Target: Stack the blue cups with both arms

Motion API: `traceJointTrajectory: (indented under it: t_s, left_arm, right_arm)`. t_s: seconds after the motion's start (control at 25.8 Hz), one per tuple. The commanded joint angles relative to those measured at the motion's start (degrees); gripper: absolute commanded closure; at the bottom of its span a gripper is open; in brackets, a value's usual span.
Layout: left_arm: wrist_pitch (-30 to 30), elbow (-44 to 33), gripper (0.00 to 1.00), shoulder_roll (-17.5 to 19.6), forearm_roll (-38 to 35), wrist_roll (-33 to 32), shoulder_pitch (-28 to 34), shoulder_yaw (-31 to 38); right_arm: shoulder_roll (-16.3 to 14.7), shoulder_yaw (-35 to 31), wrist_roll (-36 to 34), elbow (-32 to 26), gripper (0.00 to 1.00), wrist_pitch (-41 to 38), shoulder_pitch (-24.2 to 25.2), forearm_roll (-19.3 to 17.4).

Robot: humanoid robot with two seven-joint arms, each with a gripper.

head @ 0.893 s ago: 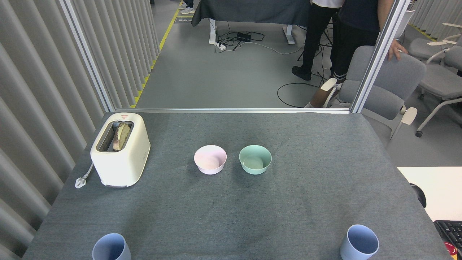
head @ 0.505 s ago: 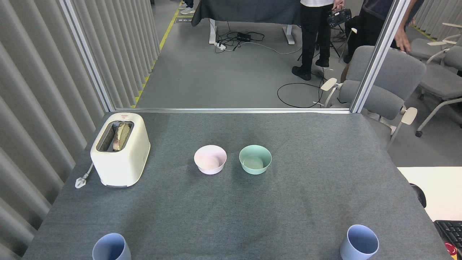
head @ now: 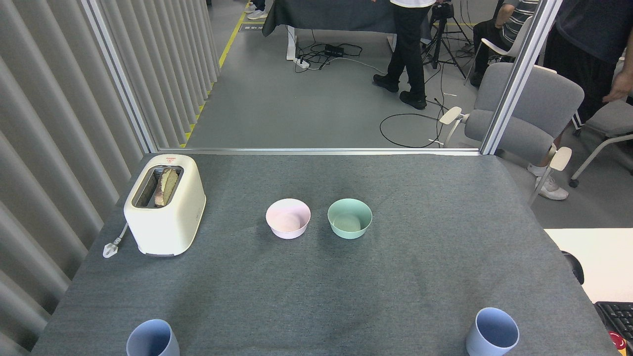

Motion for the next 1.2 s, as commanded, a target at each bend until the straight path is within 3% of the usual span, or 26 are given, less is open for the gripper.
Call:
traceJointTrajectory:
  t_s: [0.0,1.17]
  left_arm:
    - [-0.06,1.36,0.0,-0.33,-0.05,0.34,-1.13,-0.23]
    - [0.73,8.21,0.0,0.11,-0.32,-0.72,-9.83,-1.9]
  right_arm:
    - [0.07,0.0,0.28,0.01,0.0,0.0,0.0,0.0]
    - [0.33,0.0,0.55,0.01,0.0,0.0,0.09,-0.09]
